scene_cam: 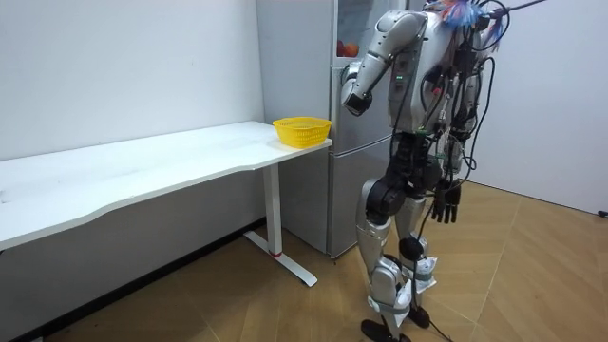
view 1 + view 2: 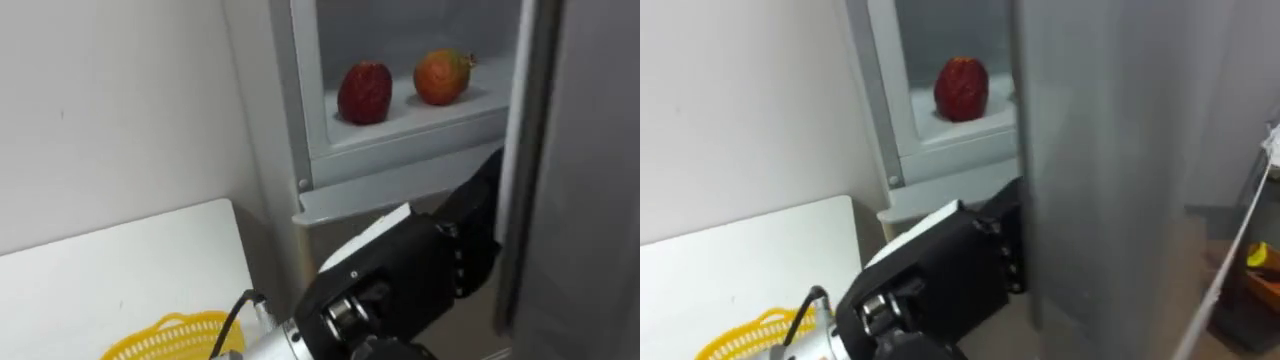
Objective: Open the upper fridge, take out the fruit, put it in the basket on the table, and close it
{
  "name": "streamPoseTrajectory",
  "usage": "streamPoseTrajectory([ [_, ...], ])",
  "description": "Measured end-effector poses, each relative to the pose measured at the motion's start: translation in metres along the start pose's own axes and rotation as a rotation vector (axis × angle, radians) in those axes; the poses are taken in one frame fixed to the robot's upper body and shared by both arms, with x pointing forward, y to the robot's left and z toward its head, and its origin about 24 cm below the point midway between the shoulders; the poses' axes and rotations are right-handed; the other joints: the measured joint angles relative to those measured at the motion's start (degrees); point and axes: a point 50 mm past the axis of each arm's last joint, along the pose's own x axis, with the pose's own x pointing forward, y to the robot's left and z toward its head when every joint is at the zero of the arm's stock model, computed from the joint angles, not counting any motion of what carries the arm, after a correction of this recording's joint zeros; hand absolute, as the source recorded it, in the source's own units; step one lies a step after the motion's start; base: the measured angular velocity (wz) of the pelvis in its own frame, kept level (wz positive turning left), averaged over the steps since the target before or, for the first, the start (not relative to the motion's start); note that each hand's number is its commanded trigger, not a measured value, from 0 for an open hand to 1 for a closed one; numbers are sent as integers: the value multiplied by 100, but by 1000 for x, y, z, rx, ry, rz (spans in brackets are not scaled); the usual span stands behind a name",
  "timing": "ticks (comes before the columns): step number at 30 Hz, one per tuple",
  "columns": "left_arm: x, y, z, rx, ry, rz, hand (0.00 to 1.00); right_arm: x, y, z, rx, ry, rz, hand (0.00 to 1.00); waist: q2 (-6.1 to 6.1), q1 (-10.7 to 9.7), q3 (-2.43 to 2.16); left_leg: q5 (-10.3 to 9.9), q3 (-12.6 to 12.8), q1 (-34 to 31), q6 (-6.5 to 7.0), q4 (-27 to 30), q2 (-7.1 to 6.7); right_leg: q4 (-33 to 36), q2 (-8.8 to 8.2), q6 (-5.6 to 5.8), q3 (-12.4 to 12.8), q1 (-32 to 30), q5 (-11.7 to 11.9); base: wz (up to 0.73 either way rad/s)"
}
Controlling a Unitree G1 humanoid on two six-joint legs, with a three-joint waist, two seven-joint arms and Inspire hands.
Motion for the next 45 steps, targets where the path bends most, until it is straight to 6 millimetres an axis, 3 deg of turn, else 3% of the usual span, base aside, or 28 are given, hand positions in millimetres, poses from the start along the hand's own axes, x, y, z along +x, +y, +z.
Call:
streamPoseTrajectory([
  [10, 9, -15, 0, -127, -38, -146, 0, 0, 1, -1, 101, -8, 10, 0, -60, -217, 37, -3, 156, 79, -5, -41, 13, -19, 21, 1, 146, -13, -1, -8],
  [22, 15, -18, 4, -125, -51, -202, 0, 0, 1, 2, 135, -21, 12, 0, -63, -281, 14, -3, 192, 17, -5, -46, 18, -13, 27, 0, 148, -90, -1, -1],
  [28, 14, -17, 3, -103, -38, -201, 0, 0, 2, 0, 134, -24, 12, 0, -57, -244, 0, -3, 283, 73, -6, -45, 28, 7, 43, -1, 271, -56, 1, -8],
  [34, 10, -12, 6, -45, -17, -170, 0, 0, 5, -12, 151, -11, 17, 0, -59, 60, -5, -2, 284, 105, -8, -70, 33, 36, 57, -4, 290, -51, -1, -1],
  [39, -11, 7, 31, 70, -77, -59, 0, 0, 6, -18, 190, -10, 12, 0, -101, 504, -20, 6, 273, 181, -22, -75, 44, 69, 65, -16, 268, -1, -3, 0],
  [42, -32, 19, 55, 183, -134, 55, 0, 0, 7, -25, 212, 0, 8, 0, -155, 851, -57, 9, 168, 178, -29, -55, 44, -23, 63, -34, 184, 60, 5, 14],
  [45, -39, 23, 64, 230, -176, 105, 0, 0, 8, -25, 196, -2, 3, 0, -236, 1013, -83, 12, 31, 200, -33, -35, 39, -32, 53, -37, 66, 175, 6, 24],
])
